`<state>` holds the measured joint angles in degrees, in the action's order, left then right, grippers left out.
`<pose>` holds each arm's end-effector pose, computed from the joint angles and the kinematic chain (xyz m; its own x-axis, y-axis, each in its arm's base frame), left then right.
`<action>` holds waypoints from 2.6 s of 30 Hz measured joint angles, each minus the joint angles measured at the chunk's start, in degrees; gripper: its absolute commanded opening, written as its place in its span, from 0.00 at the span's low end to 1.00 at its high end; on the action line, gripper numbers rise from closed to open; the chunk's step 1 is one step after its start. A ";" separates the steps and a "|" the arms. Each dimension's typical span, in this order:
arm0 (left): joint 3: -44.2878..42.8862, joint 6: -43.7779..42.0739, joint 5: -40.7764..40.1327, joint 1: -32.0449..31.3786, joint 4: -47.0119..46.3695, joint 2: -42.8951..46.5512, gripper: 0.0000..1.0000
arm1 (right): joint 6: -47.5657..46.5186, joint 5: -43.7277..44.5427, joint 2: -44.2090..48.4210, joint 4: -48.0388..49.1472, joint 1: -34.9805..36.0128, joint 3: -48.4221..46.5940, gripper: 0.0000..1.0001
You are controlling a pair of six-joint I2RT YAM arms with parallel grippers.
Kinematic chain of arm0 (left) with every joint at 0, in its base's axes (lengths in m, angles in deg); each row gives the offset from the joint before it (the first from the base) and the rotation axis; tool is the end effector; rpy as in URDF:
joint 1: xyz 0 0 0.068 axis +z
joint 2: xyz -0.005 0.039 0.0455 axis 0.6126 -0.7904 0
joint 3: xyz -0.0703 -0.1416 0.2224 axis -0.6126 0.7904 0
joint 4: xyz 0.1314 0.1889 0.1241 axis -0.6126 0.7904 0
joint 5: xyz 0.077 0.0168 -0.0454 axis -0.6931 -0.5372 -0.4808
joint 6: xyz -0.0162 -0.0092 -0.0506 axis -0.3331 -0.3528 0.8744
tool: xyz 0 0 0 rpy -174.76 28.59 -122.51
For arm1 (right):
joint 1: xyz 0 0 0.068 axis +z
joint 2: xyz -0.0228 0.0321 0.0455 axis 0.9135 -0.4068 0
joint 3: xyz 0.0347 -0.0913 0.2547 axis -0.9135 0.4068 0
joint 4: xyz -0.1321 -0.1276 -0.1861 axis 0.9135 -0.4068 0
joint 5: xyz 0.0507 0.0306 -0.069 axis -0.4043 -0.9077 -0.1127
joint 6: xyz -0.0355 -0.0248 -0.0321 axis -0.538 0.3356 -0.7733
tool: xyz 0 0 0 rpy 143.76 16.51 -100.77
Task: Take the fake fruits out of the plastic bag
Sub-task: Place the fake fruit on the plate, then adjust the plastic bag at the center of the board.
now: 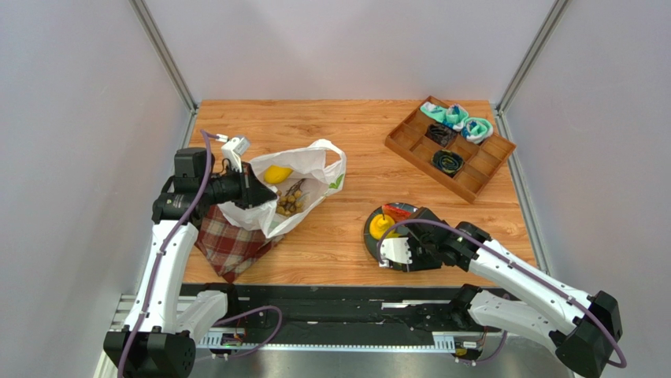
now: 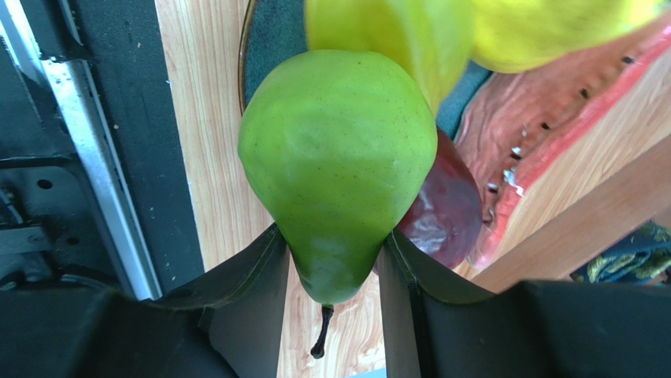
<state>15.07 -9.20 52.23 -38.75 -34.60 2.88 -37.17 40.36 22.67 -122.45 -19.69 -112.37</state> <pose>0.1832 -0.0296 0.3421 -0.7039 -0.0822 -0.7056 0.4955 0.6549 -0.5706 0.1014 0.1047 0.2296 0.1889 -0.9663 -0.1747 -0.9512 -0.1359 -0.2770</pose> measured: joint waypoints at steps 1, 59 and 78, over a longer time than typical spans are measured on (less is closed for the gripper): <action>0.11 -0.02 0.00 0.00 0.00 0.00 0.00 | -0.39 0.00 -0.22 0.50 0.00 0.52 0.38; -2.91 -2.58 -0.59 0.07 7.65 0.33 0.00 | 44.39 -6.10 -43.52 32.74 -3.06 -53.37 0.00; -27.02 -33.62 -5.35 0.35 32.11 -11.32 0.90 | 49.20 -14.78 -18.53 33.35 -6.16 -32.94 0.00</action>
<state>-11.94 -42.82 46.88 -38.40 -2.50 -8.44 12.03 25.58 4.13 -89.10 -25.85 -145.31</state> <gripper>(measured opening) 0.444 0.011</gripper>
